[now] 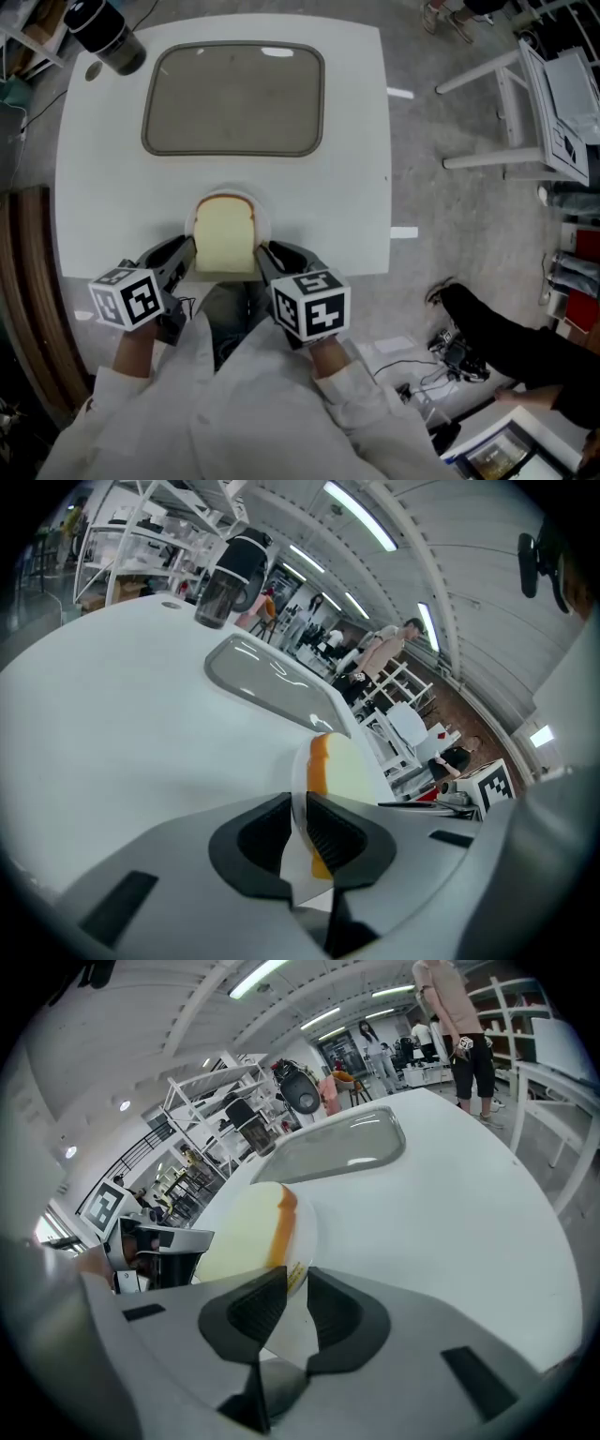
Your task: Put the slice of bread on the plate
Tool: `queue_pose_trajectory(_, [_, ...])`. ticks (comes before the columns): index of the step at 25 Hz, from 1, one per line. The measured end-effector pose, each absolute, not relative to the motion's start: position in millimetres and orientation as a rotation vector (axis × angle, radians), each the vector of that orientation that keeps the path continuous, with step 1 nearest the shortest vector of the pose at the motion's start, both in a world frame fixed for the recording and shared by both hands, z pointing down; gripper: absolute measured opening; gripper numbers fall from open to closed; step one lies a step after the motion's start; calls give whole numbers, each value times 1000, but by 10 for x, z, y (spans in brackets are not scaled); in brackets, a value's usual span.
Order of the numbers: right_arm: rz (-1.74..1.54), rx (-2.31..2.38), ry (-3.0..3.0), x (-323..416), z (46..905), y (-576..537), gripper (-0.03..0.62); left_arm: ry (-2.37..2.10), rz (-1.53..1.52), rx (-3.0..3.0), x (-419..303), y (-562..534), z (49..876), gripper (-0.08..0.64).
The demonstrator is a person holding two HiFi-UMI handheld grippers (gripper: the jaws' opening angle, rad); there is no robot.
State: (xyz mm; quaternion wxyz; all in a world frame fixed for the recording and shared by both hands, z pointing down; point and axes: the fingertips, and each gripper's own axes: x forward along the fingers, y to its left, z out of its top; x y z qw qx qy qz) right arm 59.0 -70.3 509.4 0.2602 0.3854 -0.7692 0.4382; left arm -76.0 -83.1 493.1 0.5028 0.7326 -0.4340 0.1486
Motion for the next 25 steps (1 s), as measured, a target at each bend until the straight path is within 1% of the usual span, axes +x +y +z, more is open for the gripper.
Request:
queue_pose_trajectory(15, [1148,966,-2153,651,4865,-726,74,-1145,315,1781,-720,-776,4725,55])
queue_pose_trajectory(25, [1134,1003,-2161,649,4771,-864,69,-1147,319,1802,-720,-876,4640,56])
